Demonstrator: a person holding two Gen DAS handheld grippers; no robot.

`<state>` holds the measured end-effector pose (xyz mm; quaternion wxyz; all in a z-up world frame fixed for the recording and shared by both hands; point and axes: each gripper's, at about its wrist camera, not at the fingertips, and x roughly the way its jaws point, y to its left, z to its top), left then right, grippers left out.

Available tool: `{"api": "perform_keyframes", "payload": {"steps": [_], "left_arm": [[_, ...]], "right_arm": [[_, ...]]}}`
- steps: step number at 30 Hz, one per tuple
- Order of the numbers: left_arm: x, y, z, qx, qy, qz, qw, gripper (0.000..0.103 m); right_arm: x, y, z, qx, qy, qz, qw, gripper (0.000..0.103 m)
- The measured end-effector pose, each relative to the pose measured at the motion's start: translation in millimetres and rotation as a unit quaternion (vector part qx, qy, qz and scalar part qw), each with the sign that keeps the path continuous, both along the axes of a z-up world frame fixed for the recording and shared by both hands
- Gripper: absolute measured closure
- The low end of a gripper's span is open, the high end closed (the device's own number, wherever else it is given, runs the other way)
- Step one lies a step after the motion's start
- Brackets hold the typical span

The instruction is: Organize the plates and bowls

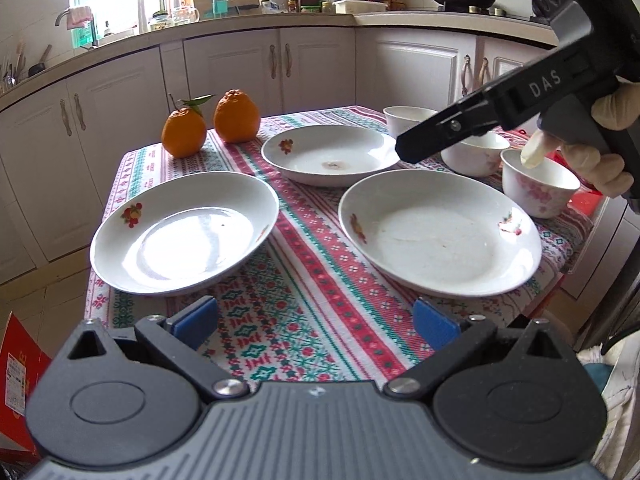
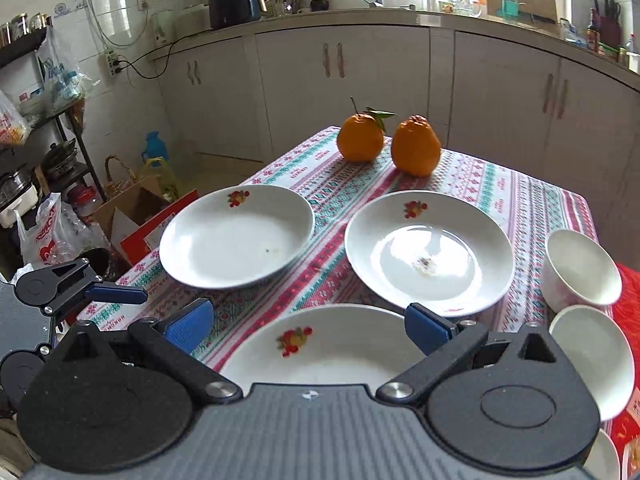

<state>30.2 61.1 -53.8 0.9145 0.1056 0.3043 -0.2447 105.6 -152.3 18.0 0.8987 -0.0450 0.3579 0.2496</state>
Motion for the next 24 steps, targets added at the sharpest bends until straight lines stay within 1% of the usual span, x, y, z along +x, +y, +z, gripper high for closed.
{"api": "perform_keyframes", "payload": {"steps": [4,8,10,15,17,21,24], "left_arm": [[-4.6,-16.9,-4.0,-0.002,0.002,-0.019,0.9998,0.001],[-4.8,-31.2,-6.8,-0.002,0.003,-0.04,0.9992,0.0],[-5.6,-36.4,-7.2,-0.01,0.002,-0.057,0.9983,0.0],[-5.9,-43.3,-7.8,-0.024,0.014,-0.073,0.997,0.001],[-6.3,-45.9,-6.9,-0.023,0.01,-0.075,0.9969,0.001],[-3.8,-47.7,-4.3,-0.031,0.004,-0.079,0.9963,0.001],[1.7,-47.5,-5.3,-0.042,0.02,-0.084,0.9954,0.001]], "right_arm": [[-14.0,-22.3,-10.7,-0.002,0.009,-0.025,1.0,0.0],[-17.2,-40.8,-20.5,-0.007,0.02,-0.042,0.999,0.0],[-16.2,-48.0,-23.7,-0.006,0.025,-0.047,0.999,0.0],[-13.1,-57.1,-27.9,-0.001,0.032,-0.05,0.998,0.0],[-11.7,-58.3,-28.2,0.001,0.031,-0.048,0.998,0.0],[-8.5,-57.6,-29.9,0.002,0.031,-0.045,0.998,0.0],[-6.2,-56.6,-31.5,0.001,0.032,-0.042,0.999,0.0]]}}
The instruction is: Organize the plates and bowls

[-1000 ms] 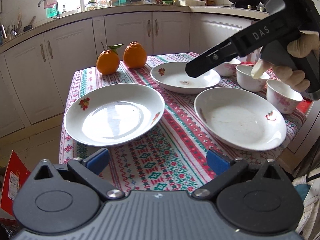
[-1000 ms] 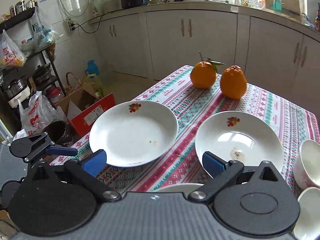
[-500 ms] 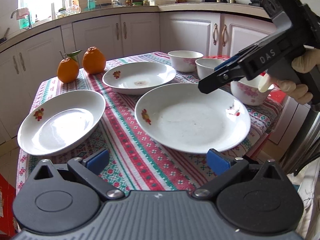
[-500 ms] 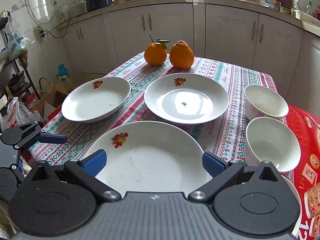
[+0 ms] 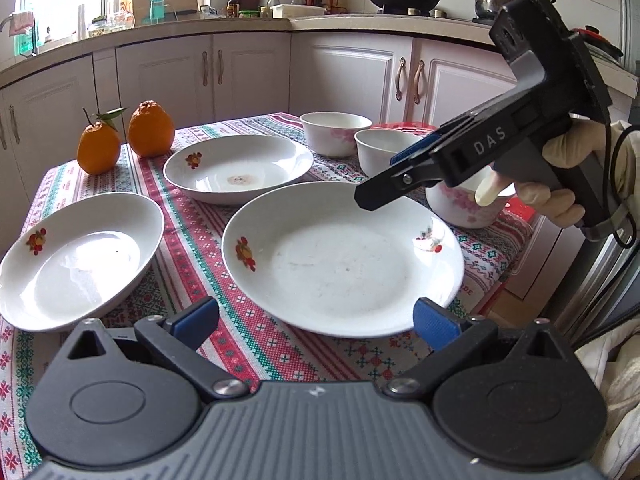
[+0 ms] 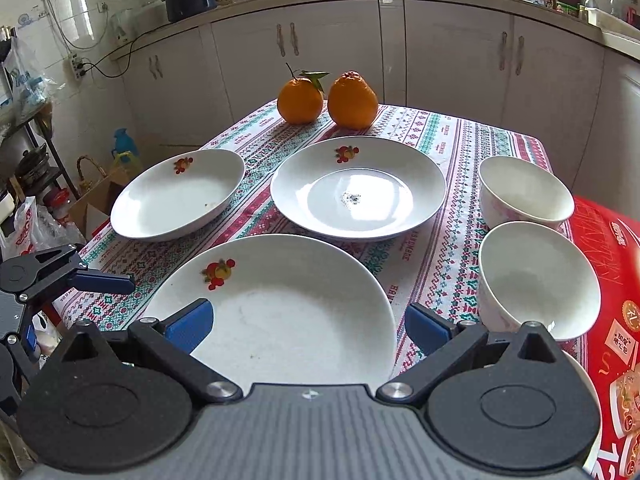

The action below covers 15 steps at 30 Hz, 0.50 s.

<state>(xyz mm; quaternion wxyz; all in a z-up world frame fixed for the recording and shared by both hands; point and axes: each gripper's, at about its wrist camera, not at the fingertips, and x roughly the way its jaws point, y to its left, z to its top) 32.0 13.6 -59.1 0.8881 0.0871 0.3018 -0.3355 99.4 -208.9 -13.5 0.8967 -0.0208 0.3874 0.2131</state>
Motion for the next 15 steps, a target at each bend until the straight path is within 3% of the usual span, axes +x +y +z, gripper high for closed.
{"api": "perform_keyframes", "payload": {"steps": [15], "left_arm": [[8.5,-0.9,-3.3,-0.012,0.031,-0.004,0.9995,0.001]], "right_arm": [[12.0,-0.9,-8.8,-0.002,0.018,0.012,1.0,0.0]]}}
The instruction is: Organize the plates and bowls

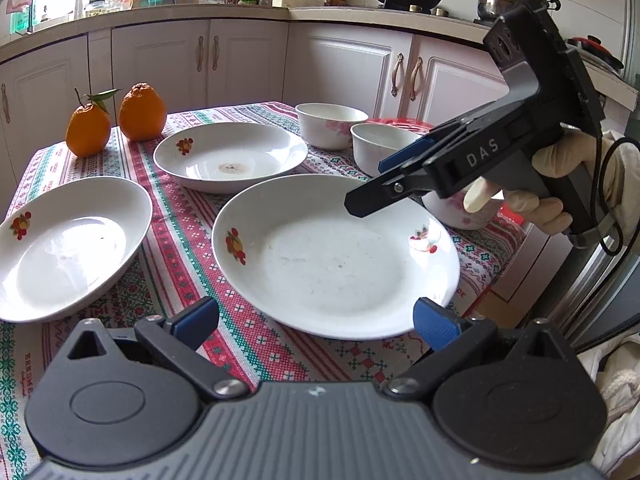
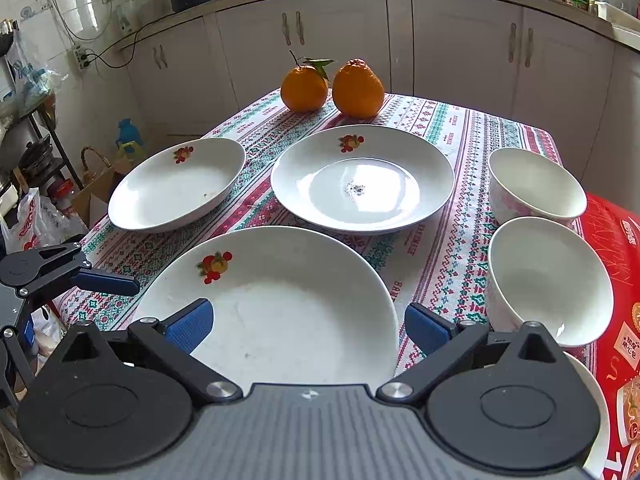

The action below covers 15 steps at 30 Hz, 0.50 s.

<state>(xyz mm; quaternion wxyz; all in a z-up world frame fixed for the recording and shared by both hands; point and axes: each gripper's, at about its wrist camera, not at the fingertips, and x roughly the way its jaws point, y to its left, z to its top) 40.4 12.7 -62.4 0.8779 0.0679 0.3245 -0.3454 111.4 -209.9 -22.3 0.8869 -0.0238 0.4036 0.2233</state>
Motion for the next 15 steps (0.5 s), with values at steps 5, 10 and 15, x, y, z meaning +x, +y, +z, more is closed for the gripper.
{"api": "perform_keyframes", "payload": {"steps": [5,10,15], "left_arm": [[-0.3,3.0,-2.9,-0.017,0.018,-0.02,0.9995,0.001],[-5.0,-0.5,-3.2,0.002,0.003,-0.05,0.9987,0.001],[0.3,-5.0,-9.0,0.014,-0.002,-0.059,0.9981,0.001]], "right_arm": [[9.1,-1.8,-4.7,0.003,0.019,0.002,1.0,0.0],[18.7,-1.1,-7.7,0.004,0.037,0.014,0.999,0.0],[29.0,0.8,-13.1,0.003,0.05,0.019,0.999,0.0]]}}
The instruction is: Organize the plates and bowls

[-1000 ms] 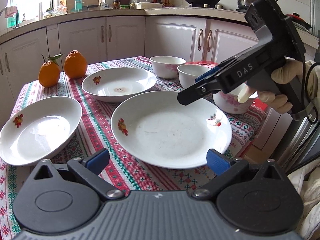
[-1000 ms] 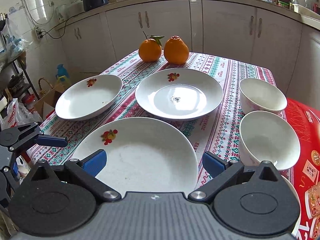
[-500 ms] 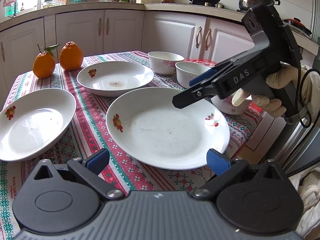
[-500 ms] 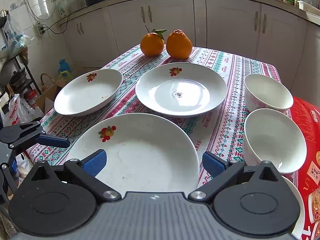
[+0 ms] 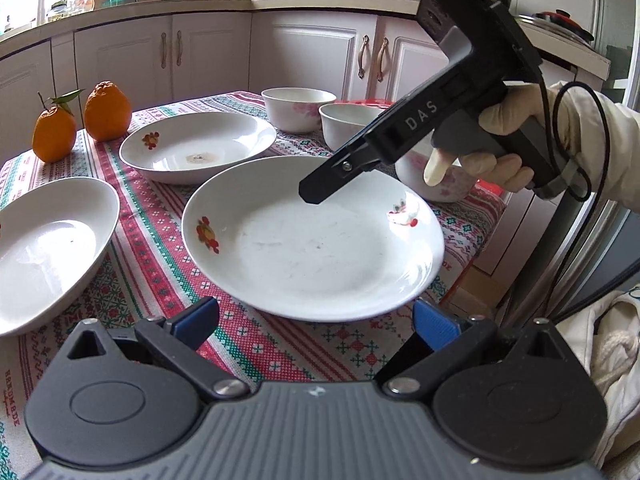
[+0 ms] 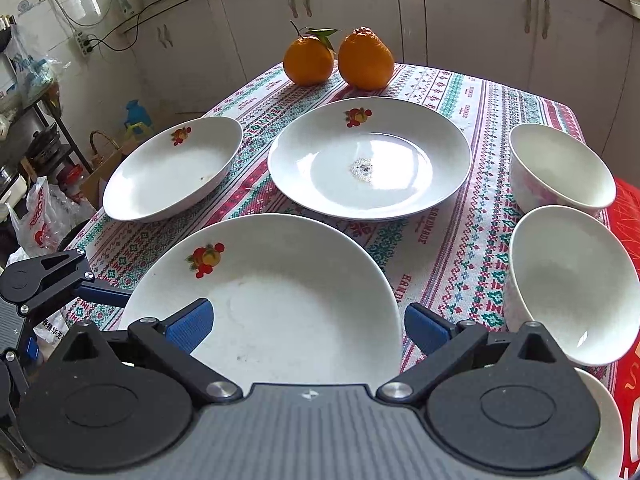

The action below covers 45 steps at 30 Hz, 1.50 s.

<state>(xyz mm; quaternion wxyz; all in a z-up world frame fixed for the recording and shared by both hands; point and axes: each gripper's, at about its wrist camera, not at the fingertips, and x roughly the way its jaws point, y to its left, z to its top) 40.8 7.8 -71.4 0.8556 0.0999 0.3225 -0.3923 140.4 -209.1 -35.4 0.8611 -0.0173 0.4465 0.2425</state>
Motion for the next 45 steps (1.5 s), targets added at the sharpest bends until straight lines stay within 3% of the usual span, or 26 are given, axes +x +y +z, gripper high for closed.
{"api": "perform_keyframes", "payload": {"steps": [16,33,45], "left_arm": [[2.9,-6.8,-6.3,0.01,-0.014,-0.015,0.9997,0.004],[4.6,-7.8,-6.8,0.019,-0.022,-0.02,0.9994,0.004],[4.1,0.0,3.0,0.015,-0.03,-0.017,0.9993,0.004]], "right_arm": [[20.1,-3.1,-9.9,0.017,0.042,0.014,0.999,0.017],[23.4,-8.2,-7.8,0.023,0.071,0.033,0.997,0.018],[24.7,-1.2,1.7,0.018,0.062,0.039,0.997,0.017]]}}
